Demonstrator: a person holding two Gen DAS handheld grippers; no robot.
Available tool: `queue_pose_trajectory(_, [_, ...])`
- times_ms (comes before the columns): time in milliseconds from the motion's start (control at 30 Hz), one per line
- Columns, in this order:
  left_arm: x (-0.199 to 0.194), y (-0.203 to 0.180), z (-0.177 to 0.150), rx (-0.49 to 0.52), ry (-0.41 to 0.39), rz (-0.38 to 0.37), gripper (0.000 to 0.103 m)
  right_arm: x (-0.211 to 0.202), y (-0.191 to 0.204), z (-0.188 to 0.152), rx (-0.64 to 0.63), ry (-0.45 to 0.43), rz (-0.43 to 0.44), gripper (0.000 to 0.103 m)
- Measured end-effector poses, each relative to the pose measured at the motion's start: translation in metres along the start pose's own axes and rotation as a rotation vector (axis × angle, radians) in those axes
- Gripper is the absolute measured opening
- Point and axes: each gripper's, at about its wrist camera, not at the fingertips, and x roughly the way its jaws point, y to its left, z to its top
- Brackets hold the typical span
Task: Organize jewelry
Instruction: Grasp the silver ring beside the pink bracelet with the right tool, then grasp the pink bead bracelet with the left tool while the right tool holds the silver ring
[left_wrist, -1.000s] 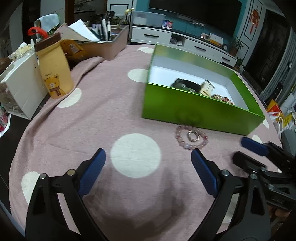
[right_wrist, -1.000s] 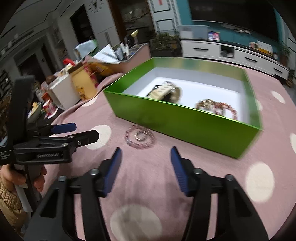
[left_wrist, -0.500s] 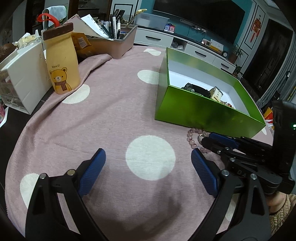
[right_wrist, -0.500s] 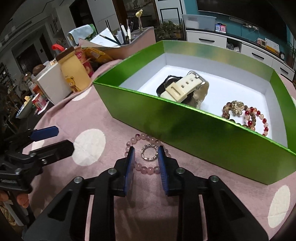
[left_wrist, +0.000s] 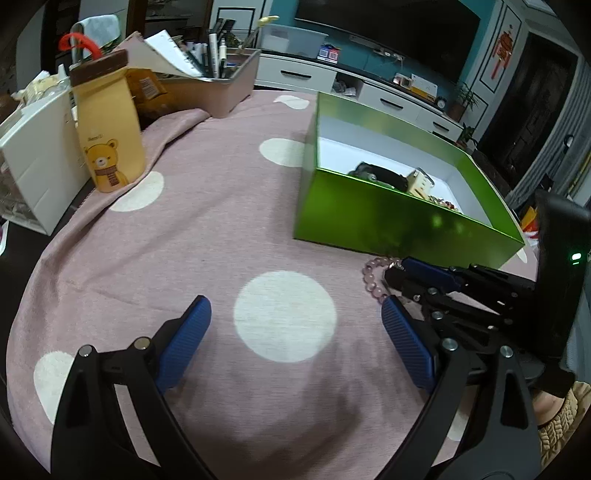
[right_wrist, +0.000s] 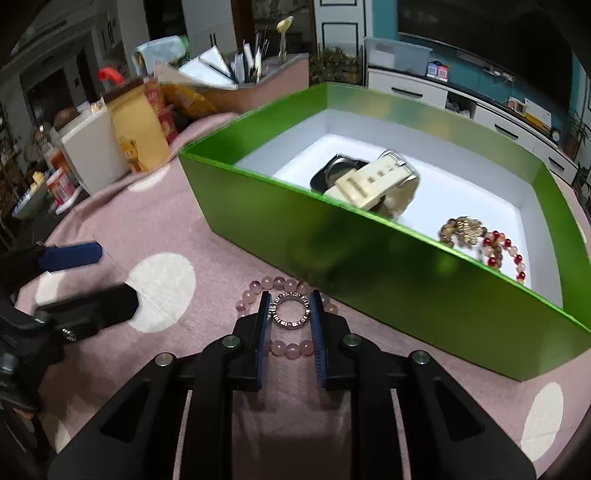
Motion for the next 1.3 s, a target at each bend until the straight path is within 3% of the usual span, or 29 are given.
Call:
queue_pose_trajectory(267, [0.016,-0.029,0.008,0.066,0.021,-0.004,0.093,-0.059,-0.033,-0.018,0.113,-0.092,0.033,0.021])
queue_pose_trajectory(400, [0.036,-0.049,0.012,0.112,0.046,0.026,0.077,-0.079,-0.051,-0.035,0.158,-0.101,0.011,0.021])
queue_pose_trajectory(567, [0.058,-0.064,0.017,0.164,0.059,0.063,0.065,-0.092,-0.064,-0.051,0.184,-0.099,-0.021,0.021])
queue_pose_trajectory(633, [0.064,-0.068,0.018,0.177,0.065,0.074,0.053,-0.097,-0.069,-0.053,0.194,-0.104,-0.031,0.021])
queue_pose_trajectory(733, [0.071,-0.072,0.018,0.207,0.068,0.097,0.047,-0.105,-0.075,-0.055,0.208,-0.124,-0.036,0.021])
queue_pose_trajectory(867, [0.07,-0.077,0.019,0.229,0.065,0.089,0.034,-0.11,-0.08,-0.057,0.219,-0.139,-0.032,0.021])
queue_pose_trajectory(1033, [0.07,-0.083,0.017,0.24,0.065,0.06,0.01,-0.112,-0.08,-0.06,0.226,-0.144,-0.028,0.021])
queue_pose_trajectory(1300, [0.066,-0.081,0.018,0.188,0.084,0.022,0.007,-0.116,-0.083,-0.061,0.24,-0.153,-0.035,0.021])
